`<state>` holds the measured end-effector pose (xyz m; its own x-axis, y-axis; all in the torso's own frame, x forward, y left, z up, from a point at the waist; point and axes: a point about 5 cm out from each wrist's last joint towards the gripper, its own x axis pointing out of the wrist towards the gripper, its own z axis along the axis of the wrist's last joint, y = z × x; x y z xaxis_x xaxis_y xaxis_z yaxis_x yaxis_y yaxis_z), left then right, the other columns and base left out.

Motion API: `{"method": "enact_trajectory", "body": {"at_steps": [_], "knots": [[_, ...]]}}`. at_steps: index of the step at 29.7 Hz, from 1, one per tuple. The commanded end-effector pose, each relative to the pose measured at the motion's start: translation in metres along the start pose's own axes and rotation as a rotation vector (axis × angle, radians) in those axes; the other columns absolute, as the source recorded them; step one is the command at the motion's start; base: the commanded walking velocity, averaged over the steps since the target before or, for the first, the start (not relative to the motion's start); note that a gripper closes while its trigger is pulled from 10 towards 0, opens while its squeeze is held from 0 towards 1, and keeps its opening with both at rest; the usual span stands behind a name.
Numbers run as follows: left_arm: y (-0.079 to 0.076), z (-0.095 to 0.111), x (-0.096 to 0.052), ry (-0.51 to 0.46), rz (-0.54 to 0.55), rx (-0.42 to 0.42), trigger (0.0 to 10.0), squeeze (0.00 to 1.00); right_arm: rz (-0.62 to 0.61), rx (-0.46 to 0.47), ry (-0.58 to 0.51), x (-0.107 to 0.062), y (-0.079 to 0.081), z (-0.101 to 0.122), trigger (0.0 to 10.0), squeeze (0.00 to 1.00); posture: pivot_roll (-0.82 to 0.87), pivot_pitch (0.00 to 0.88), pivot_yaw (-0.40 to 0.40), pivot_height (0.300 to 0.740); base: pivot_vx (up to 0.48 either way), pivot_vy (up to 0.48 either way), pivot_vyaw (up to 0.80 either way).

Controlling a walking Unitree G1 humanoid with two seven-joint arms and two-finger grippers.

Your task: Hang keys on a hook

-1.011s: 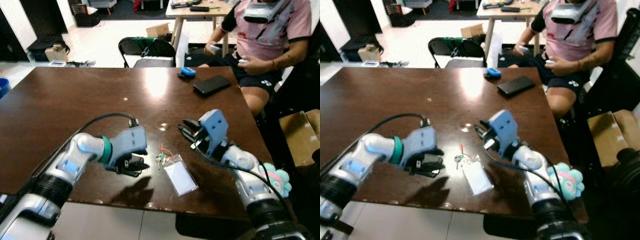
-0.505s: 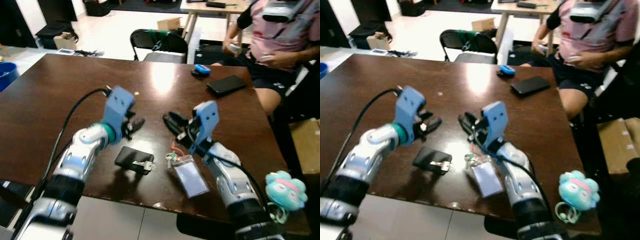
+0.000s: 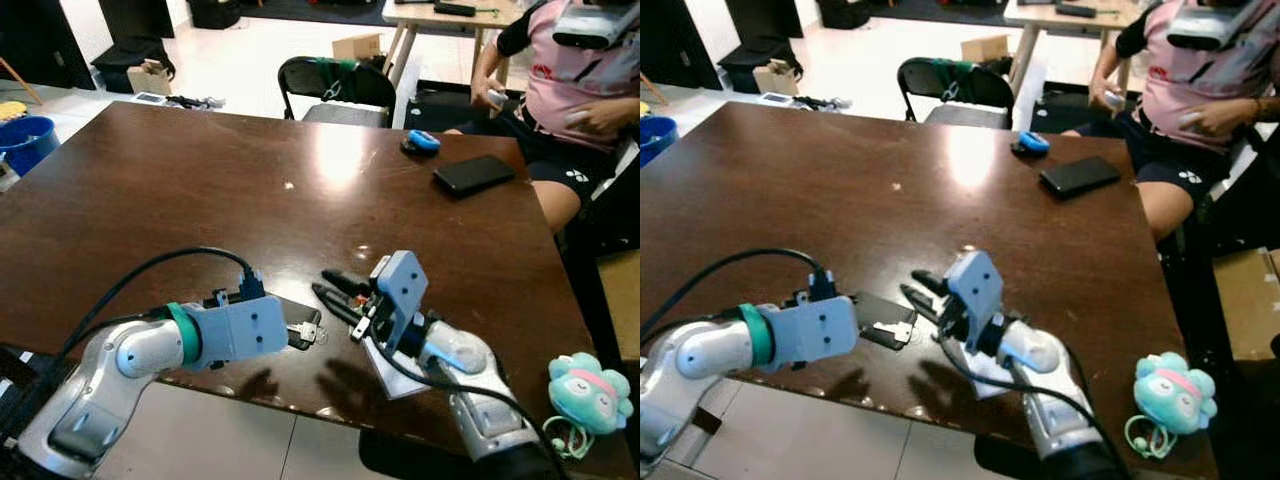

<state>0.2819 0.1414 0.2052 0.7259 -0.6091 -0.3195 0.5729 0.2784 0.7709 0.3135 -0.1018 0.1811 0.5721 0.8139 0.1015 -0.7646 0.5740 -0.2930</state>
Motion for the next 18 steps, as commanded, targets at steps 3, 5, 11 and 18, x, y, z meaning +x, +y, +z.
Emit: {"method": "enact_trajectory", "body": {"at_steps": [3, 5, 11, 18], "knots": [[-0.015, -0.004, -0.011, 0.036, -0.187, 0.022, 10.0, 0.00, 0.165, 0.018, 0.078, 0.001, 0.005, -0.001, 10.0, 0.00, 0.18, 0.102, 0.107, 0.740, 0.000, 0.000, 0.00], [-0.017, -0.007, -0.014, 0.064, -0.243, 0.056, 10.0, 0.00, 0.199, 0.097, 0.092, 0.002, -0.003, 0.000, 10.0, 0.00, 0.18, 0.100, 0.106, 0.740, 0.000, 0.000, 0.00], [-0.022, -0.003, -0.014, 0.061, -0.290, 0.063, 10.0, 0.00, 0.146, 0.282, 0.066, 0.007, -0.013, 0.002, 10.0, 0.00, 0.19, 0.097, 0.105, 0.740, 0.000, 0.000, 0.00], [-0.023, 0.005, 0.001, 0.018, -0.233, -0.005, 10.0, 0.00, -0.010, 0.431, 0.029, 0.026, -0.020, 0.000, 10.0, 0.00, 0.18, 0.103, 0.110, 0.740, 0.000, 0.000, 0.00]]}}
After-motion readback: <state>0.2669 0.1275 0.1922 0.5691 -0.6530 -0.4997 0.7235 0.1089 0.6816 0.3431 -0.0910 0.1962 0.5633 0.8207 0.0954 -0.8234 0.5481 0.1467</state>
